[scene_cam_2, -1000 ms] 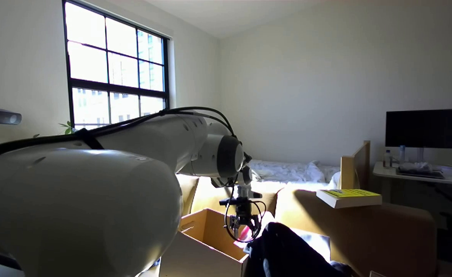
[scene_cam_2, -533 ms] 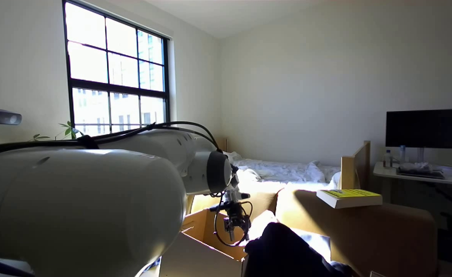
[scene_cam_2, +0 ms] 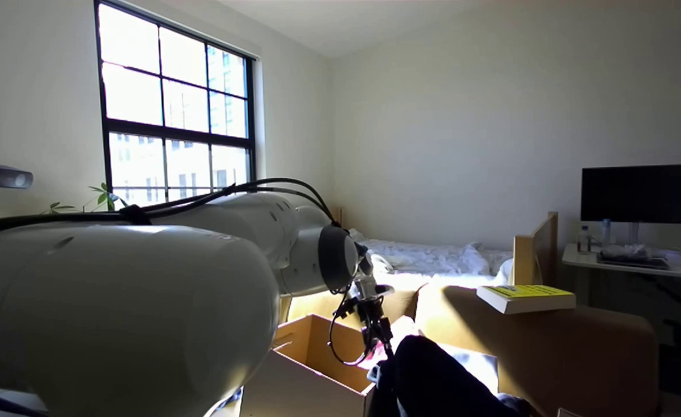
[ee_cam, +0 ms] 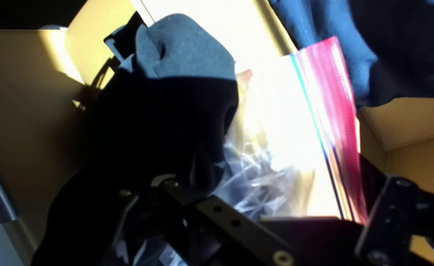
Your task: Pick up the plastic and put it in the box
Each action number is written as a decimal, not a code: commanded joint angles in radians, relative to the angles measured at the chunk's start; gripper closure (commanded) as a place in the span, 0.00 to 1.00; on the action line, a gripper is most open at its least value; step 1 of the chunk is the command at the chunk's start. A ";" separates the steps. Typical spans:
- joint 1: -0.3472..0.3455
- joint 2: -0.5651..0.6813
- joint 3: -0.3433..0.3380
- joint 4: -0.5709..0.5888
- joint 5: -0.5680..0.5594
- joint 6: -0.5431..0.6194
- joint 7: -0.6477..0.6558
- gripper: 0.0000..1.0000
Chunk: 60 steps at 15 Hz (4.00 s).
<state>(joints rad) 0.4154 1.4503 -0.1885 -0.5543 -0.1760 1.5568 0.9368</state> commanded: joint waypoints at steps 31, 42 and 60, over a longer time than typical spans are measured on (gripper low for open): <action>-0.123 -0.040 0.141 0.099 0.022 -0.300 -0.128 0.02; -0.145 -0.022 0.150 0.094 0.015 -0.293 -0.241 0.54; -0.299 -0.055 0.281 0.122 0.027 -0.272 -0.938 0.99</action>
<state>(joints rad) 0.1337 1.4391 0.0773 -0.4056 -0.1434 1.2716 0.1486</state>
